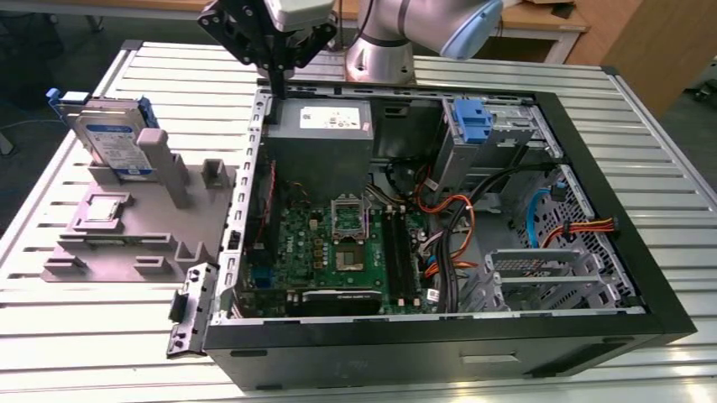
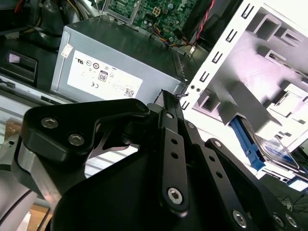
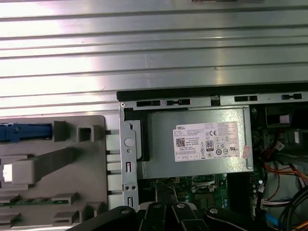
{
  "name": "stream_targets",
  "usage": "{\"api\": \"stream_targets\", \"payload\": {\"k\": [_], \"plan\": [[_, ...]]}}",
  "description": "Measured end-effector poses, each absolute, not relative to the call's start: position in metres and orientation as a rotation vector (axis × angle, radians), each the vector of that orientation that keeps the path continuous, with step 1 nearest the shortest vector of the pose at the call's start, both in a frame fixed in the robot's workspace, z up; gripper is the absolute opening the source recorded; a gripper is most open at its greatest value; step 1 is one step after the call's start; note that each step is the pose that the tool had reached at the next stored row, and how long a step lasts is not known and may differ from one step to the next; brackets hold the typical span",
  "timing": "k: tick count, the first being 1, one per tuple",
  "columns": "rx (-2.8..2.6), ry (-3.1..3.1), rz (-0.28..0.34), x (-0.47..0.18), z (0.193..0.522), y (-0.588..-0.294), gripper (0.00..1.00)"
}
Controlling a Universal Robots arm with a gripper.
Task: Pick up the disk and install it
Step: 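Reach for the disk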
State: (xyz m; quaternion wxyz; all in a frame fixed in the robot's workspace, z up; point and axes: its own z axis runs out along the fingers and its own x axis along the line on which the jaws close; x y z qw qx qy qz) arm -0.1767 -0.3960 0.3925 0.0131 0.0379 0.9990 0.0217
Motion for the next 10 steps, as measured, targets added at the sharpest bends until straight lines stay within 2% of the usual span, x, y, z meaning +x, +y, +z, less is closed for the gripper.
{"api": "stream_targets", "payload": {"k": [10], "plan": [[0.118, 3.112, 0.068, -0.1844, 0.3924, -0.396, 0.1]]}}
